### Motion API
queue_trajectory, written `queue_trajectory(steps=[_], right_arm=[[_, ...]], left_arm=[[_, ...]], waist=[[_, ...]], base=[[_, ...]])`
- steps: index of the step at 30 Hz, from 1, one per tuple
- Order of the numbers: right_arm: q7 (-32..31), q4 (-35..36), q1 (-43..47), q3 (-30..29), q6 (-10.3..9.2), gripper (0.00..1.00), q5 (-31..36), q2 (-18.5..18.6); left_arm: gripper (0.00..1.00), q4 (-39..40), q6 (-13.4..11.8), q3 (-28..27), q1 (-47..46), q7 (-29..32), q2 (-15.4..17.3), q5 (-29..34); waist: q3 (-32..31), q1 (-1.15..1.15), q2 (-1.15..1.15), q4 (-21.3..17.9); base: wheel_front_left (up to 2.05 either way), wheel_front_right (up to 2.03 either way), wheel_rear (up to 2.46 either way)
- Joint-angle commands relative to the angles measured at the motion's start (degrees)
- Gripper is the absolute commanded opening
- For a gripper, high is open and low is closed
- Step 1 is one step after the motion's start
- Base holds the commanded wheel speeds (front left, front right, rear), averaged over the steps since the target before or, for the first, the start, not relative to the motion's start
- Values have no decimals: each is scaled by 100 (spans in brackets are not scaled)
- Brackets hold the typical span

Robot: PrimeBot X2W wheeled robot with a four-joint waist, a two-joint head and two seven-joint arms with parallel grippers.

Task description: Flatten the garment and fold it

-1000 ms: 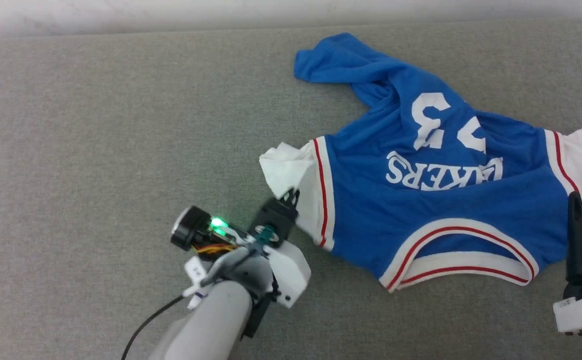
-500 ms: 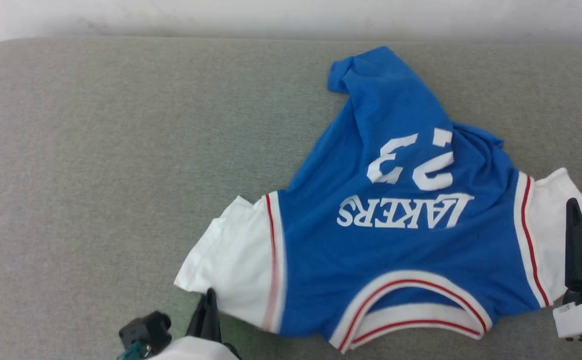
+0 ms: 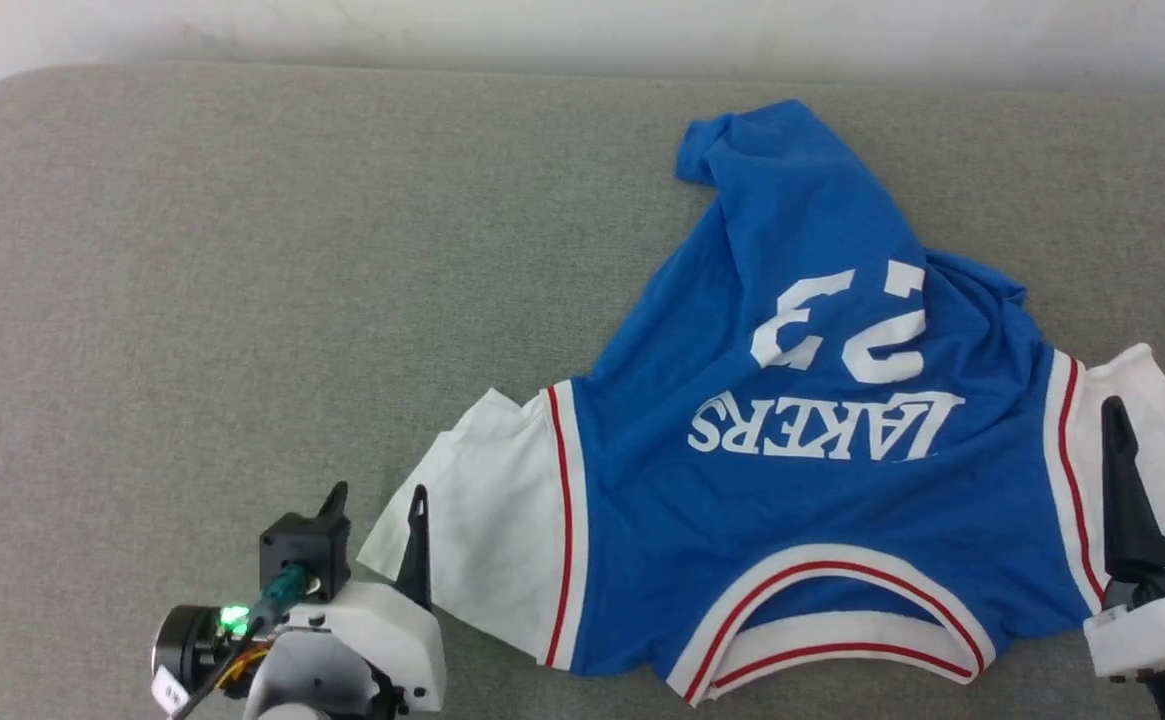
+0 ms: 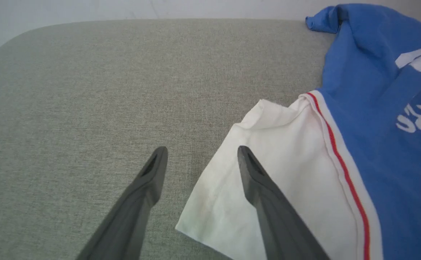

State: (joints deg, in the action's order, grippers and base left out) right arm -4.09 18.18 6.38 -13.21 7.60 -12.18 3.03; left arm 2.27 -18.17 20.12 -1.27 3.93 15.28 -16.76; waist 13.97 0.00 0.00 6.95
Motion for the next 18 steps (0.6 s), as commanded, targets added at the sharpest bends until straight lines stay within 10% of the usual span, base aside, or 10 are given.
queue_trajectory(steps=[1,13,14,16,18], right_arm=[[-21,15,-20,8,-11,100,-7,-15],[-40,-47,-36,34,-11,100,-3,-15],[-45,-52,-42,39,-11,100,3,-15],[-55,-53,-59,35,-11,100,16,-15],[-63,-58,-71,22,-11,100,31,-15]], left_arm=[[100,-58,56,74,-95,207,93,79],[100,-317,254,220,150,1700,389,-354],[86,-381,274,249,189,1816,380,-411],[14,-457,286,273,234,1943,370,-482],[0,-527,334,277,240,1931,350,-548]], waist=[[29,0,0,-74],[114,0,0,-324],[109,0,0,-327],[106,0,0,-322],[94,0,0,-297]], base=[[0,0,0],[0,0,0],[0,0,0],[0,0,0],[0,0,0]])
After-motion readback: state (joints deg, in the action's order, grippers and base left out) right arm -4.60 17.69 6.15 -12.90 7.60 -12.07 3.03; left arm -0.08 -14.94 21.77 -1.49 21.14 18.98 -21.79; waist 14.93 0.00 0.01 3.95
